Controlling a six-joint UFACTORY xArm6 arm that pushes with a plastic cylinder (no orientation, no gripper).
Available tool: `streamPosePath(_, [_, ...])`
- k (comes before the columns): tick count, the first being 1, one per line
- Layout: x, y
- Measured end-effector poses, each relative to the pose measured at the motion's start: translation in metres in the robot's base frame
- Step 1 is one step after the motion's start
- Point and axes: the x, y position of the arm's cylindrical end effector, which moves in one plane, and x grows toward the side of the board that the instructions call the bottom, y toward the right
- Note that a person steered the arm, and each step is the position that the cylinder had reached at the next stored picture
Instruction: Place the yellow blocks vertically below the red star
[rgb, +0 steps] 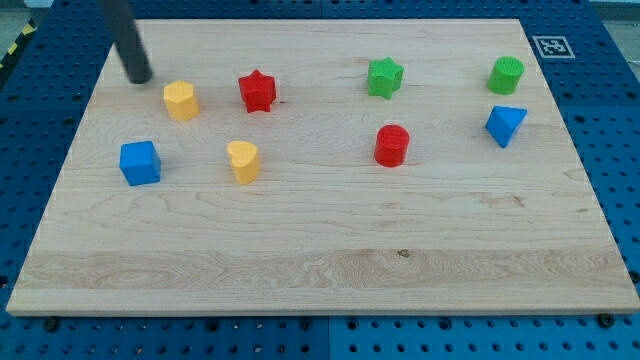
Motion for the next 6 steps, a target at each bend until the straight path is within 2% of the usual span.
streamPosePath(1, [0.021, 0.019])
streamPosePath(2, [0.036, 0.104])
streamPosePath(3, [0.036, 0.15])
streamPosePath(4, [0.036, 0.096])
streamPosePath(5, [0.059, 0.049])
streamPosePath(6, [0.098, 0.061])
